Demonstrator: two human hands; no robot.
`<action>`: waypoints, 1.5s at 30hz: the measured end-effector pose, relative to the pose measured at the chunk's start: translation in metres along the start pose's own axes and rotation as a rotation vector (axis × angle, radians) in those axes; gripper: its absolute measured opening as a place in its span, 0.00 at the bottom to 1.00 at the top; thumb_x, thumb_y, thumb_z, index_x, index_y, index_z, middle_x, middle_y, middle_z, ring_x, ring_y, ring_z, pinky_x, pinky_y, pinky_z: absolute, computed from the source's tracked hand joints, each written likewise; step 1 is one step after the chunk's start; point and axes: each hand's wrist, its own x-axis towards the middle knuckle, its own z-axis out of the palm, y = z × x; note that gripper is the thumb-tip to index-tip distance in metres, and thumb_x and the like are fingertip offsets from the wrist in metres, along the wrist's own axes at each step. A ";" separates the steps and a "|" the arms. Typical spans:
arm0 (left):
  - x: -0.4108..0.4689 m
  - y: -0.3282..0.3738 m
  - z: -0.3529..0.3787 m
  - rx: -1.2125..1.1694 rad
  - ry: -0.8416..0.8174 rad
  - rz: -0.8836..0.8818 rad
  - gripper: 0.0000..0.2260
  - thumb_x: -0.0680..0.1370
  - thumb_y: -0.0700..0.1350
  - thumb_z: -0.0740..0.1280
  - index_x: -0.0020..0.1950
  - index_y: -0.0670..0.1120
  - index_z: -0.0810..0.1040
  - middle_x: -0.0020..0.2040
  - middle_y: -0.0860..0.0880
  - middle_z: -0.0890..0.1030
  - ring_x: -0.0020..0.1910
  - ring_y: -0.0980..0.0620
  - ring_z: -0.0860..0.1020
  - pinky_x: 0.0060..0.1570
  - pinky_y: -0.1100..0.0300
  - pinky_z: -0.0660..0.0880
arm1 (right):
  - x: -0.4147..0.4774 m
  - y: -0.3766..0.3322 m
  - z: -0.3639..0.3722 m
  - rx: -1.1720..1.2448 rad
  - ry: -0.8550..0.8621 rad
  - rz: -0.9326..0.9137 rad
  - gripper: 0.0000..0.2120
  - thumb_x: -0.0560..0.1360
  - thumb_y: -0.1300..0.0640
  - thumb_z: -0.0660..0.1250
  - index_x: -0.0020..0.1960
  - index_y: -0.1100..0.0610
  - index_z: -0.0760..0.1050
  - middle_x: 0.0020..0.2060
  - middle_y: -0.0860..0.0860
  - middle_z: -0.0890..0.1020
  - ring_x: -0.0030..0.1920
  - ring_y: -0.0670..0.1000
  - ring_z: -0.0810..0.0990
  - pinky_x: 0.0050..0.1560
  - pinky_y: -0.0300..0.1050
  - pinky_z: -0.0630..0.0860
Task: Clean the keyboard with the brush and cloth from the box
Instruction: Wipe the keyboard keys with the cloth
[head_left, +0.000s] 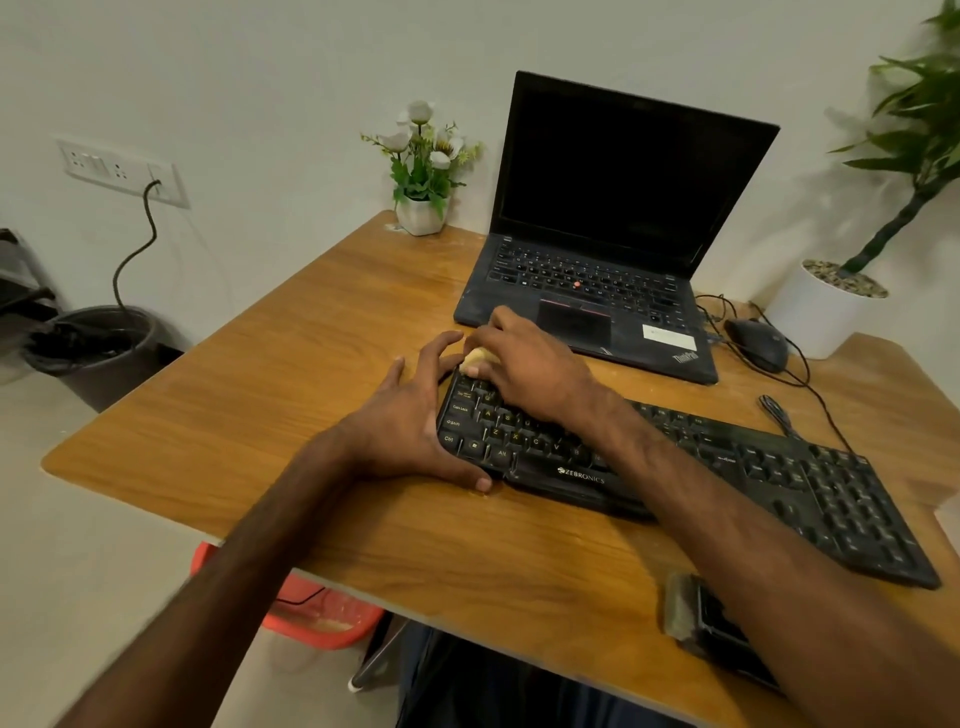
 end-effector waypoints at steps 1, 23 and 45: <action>0.000 0.001 0.000 0.000 -0.003 -0.001 0.66 0.58 0.59 0.82 0.79 0.55 0.36 0.79 0.57 0.60 0.67 0.66 0.50 0.75 0.53 0.31 | -0.002 -0.001 -0.003 -0.053 -0.010 -0.029 0.16 0.79 0.47 0.65 0.64 0.52 0.74 0.53 0.49 0.70 0.50 0.46 0.69 0.51 0.48 0.75; 0.003 -0.013 -0.003 -0.083 -0.003 -0.019 0.67 0.51 0.67 0.82 0.76 0.65 0.37 0.76 0.59 0.64 0.78 0.52 0.55 0.77 0.39 0.50 | -0.054 -0.026 -0.011 0.139 -0.058 -0.314 0.10 0.77 0.52 0.68 0.58 0.52 0.77 0.55 0.48 0.73 0.51 0.43 0.70 0.44 0.33 0.68; 0.012 -0.025 0.004 -0.045 0.043 0.004 0.60 0.50 0.70 0.81 0.74 0.62 0.52 0.67 0.67 0.64 0.74 0.52 0.63 0.74 0.44 0.64 | -0.101 0.054 -0.020 -0.052 0.118 0.194 0.15 0.80 0.50 0.64 0.65 0.50 0.76 0.50 0.48 0.71 0.50 0.44 0.67 0.55 0.40 0.69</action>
